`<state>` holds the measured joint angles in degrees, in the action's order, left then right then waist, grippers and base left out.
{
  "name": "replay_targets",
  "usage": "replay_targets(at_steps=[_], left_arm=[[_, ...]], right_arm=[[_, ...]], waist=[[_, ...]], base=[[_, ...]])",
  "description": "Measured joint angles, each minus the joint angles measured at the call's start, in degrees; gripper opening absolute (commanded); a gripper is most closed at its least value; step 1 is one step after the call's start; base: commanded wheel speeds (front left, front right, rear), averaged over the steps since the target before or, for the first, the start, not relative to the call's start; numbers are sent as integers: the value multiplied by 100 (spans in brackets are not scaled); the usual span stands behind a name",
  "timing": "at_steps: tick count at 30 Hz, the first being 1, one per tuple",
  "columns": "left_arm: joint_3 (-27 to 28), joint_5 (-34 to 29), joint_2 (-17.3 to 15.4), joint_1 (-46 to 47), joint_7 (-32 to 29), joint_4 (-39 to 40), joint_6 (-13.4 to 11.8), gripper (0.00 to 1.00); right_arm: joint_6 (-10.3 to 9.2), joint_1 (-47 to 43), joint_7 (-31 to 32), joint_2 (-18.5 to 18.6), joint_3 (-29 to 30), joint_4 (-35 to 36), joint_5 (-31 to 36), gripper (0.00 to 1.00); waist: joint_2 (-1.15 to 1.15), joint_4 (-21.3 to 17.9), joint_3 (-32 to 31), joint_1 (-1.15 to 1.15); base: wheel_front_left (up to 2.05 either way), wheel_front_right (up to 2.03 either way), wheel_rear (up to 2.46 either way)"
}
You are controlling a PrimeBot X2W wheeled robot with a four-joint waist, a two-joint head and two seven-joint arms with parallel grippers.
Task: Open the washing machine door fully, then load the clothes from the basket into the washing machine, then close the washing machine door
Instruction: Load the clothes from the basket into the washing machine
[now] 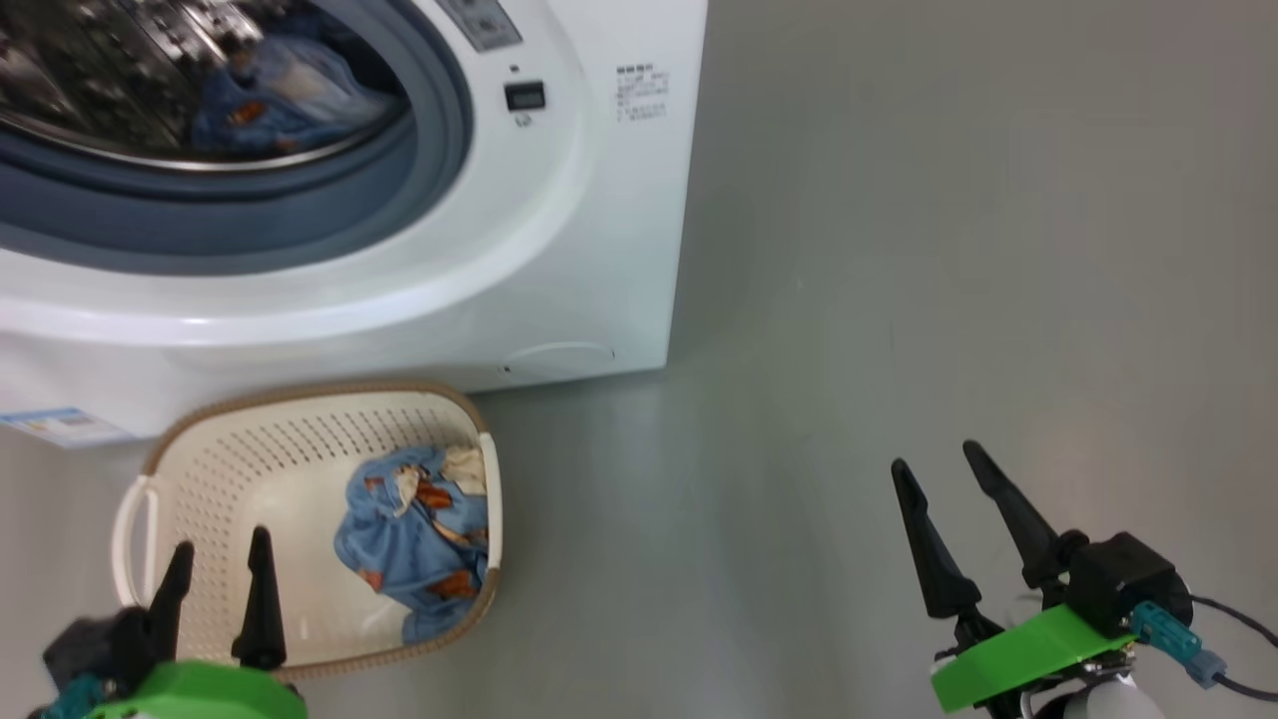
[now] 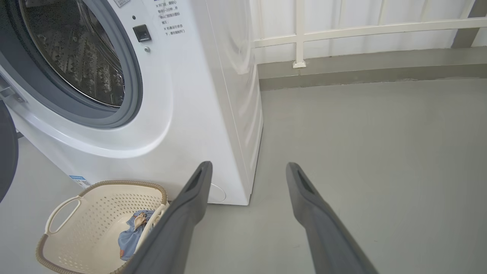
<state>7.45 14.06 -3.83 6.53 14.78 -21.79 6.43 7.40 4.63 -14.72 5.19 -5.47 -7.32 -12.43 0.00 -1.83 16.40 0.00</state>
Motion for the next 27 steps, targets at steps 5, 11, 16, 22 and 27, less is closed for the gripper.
replay_targets(at_steps=[5, 11, 16, 22, 27], left_arm=[[-242, 135, -215, 719, -26, -803, 48, 100], [-587, 358, -548, 1751, -73, -1697, 91, 100], [-1123, 732, -778, 2422, -74, -2235, 91, 100], [-1881, 1218, -925, 3005, -118, -2735, 92, 100], [-2452, 1495, -1073, 3408, -180, -3118, 96, 100]], right_arm=[[0, 176, -1, -25, 35, 98, 57, 100], [0, 385, 0, -44, 90, 259, 190, 100], [0, 524, -1, -79, 148, 398, 274, 100], [0, 636, -1, -137, 196, 516, 347, 100], [0, 748, -1, -160, 236, 586, 355, 100]], waist=[[0, -58, 417, 0], [0, -108, 995, 0], [0, -141, 1510, 0], [0, -163, 2103, 0], [0, -167, 2537, 0]], base=[[0, 0, 0], [0, 0, 0], [0, 0, 0], [0, 0, 0], [0, 0, 0]])
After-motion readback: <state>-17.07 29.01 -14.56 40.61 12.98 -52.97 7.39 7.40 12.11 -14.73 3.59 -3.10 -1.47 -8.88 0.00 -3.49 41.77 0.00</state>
